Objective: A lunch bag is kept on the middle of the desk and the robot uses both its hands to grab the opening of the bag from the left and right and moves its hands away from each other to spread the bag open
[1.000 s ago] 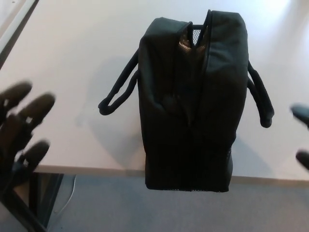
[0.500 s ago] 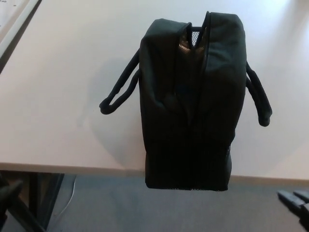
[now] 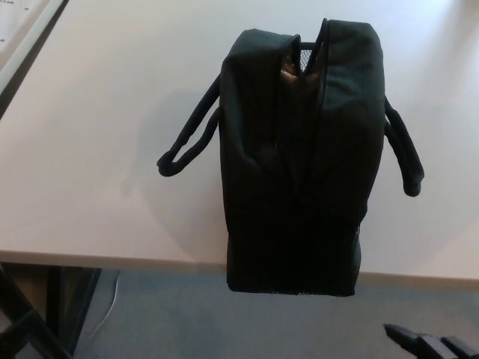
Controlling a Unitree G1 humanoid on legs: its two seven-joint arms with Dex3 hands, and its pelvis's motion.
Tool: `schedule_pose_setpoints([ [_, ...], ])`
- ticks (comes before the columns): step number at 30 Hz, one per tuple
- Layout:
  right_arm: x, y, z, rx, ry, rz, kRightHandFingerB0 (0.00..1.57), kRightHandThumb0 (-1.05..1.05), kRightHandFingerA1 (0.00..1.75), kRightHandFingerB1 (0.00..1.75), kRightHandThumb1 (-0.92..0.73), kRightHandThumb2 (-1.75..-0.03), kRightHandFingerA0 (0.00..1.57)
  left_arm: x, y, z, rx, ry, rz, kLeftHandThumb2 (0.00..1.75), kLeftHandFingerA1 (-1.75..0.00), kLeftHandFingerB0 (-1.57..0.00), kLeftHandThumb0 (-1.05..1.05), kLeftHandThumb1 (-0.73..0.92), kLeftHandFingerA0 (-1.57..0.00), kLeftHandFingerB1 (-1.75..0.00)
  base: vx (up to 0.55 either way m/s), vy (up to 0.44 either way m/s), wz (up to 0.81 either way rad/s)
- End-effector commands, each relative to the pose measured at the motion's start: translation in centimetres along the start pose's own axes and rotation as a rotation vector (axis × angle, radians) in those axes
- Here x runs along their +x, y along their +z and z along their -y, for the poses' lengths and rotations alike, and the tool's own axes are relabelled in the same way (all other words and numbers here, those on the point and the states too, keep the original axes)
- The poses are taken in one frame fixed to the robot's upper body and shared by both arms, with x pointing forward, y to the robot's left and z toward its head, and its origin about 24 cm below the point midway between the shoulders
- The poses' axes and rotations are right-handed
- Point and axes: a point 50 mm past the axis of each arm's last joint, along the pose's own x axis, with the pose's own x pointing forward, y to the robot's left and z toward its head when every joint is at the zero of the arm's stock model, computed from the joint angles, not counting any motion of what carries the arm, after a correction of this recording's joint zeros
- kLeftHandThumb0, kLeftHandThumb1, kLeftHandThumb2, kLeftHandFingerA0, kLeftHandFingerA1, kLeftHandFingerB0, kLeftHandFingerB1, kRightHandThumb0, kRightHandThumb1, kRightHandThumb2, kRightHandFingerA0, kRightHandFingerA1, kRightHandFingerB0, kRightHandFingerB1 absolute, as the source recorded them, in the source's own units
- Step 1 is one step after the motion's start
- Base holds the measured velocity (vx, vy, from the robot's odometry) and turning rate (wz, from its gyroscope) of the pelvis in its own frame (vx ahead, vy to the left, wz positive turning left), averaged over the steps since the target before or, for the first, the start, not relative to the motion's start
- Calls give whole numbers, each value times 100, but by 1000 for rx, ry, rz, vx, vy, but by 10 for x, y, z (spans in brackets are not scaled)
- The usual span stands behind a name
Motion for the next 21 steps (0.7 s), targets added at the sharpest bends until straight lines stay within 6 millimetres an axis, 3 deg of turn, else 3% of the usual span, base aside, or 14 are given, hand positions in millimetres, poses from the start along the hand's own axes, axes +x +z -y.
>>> schedule_pose_setpoints([
  [1,-1,-5,-4,60,58,-62,36,-28,42,36,-68,-61,51,4,-3,-8,-85,-45,-38,94,-61,-12,-20,49,-42,-48,0,0,0],
  [21,1,-10,-5,41,136,-114,35,-30,41,36,-70,-62,50,7,-6,-8,-100,-82,-68,94,-62,-12,-19,48,-44,-48,0,0,0],
])
